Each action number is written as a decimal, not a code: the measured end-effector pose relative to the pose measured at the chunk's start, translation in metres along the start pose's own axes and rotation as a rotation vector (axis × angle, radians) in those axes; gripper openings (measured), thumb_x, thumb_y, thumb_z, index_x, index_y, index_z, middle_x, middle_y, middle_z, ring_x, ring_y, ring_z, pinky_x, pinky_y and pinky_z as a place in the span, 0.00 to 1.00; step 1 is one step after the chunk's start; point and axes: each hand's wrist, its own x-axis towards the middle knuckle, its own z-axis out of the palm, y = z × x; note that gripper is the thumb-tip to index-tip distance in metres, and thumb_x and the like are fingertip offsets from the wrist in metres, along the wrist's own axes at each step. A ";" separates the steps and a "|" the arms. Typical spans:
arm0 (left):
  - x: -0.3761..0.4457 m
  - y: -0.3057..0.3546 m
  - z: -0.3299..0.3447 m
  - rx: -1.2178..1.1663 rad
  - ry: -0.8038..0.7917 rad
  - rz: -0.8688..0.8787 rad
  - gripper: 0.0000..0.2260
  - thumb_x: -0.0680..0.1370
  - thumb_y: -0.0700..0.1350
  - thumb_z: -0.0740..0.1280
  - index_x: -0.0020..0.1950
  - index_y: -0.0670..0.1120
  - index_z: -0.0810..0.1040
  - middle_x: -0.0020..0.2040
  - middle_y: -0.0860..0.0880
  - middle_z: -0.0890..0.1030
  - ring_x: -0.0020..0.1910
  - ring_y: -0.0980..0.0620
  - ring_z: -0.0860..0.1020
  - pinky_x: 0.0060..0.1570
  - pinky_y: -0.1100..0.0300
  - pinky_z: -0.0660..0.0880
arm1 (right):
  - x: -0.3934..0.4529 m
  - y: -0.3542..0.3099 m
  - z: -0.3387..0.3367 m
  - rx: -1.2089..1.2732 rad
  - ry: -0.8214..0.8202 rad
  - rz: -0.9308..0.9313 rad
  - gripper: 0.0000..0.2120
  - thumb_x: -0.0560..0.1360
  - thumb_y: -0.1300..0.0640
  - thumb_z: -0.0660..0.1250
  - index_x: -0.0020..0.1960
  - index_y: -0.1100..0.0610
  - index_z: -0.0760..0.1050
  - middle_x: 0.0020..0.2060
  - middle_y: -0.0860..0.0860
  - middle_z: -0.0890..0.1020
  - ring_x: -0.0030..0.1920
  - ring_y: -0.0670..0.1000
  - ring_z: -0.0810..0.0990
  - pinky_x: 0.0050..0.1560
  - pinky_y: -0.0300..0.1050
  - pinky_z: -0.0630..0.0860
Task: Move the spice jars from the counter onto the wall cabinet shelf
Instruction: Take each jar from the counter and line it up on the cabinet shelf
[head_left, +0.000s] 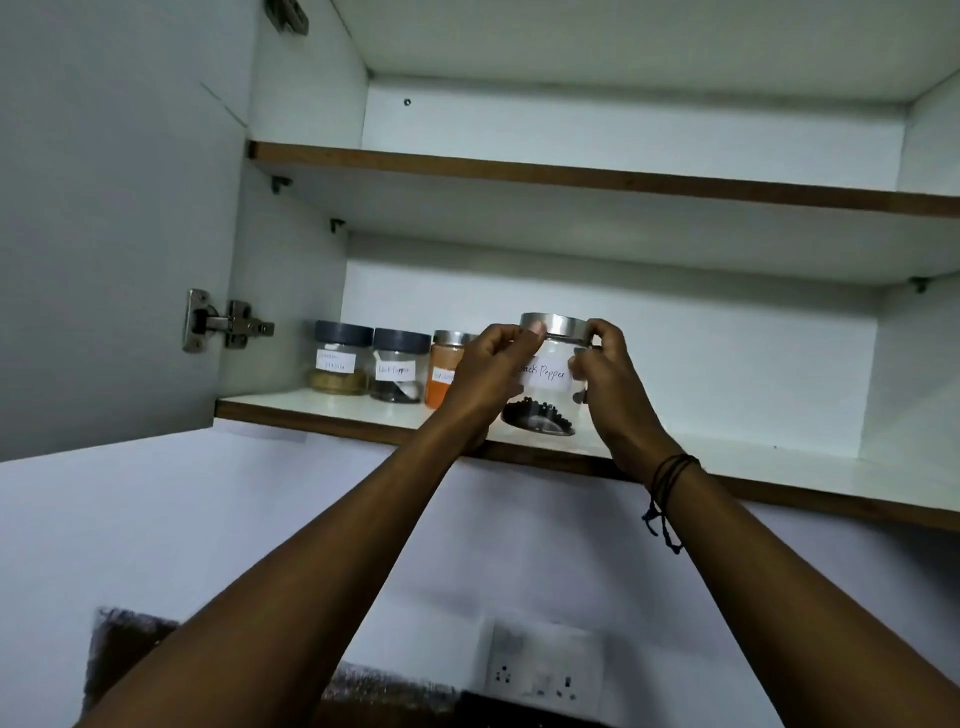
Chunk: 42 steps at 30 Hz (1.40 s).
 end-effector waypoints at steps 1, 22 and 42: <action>0.009 -0.004 -0.001 0.009 0.002 -0.014 0.10 0.78 0.58 0.68 0.47 0.52 0.80 0.40 0.56 0.83 0.44 0.55 0.83 0.48 0.55 0.80 | 0.008 0.002 0.001 -0.033 -0.008 0.010 0.22 0.67 0.51 0.57 0.61 0.47 0.69 0.53 0.52 0.78 0.54 0.56 0.77 0.59 0.60 0.75; 0.077 -0.050 -0.014 0.580 0.120 -0.069 0.11 0.79 0.43 0.68 0.59 0.39 0.81 0.58 0.40 0.81 0.57 0.41 0.79 0.55 0.52 0.76 | 0.083 0.056 0.041 -0.533 -0.154 0.031 0.16 0.76 0.66 0.61 0.64 0.63 0.72 0.60 0.60 0.79 0.59 0.60 0.77 0.54 0.45 0.73; 0.010 -0.018 -0.019 0.513 0.092 0.002 0.12 0.78 0.44 0.67 0.41 0.36 0.79 0.39 0.38 0.80 0.38 0.50 0.76 0.41 0.56 0.71 | 0.017 0.034 0.028 -0.764 0.110 -0.210 0.09 0.75 0.54 0.63 0.46 0.58 0.78 0.50 0.56 0.78 0.51 0.59 0.77 0.42 0.44 0.66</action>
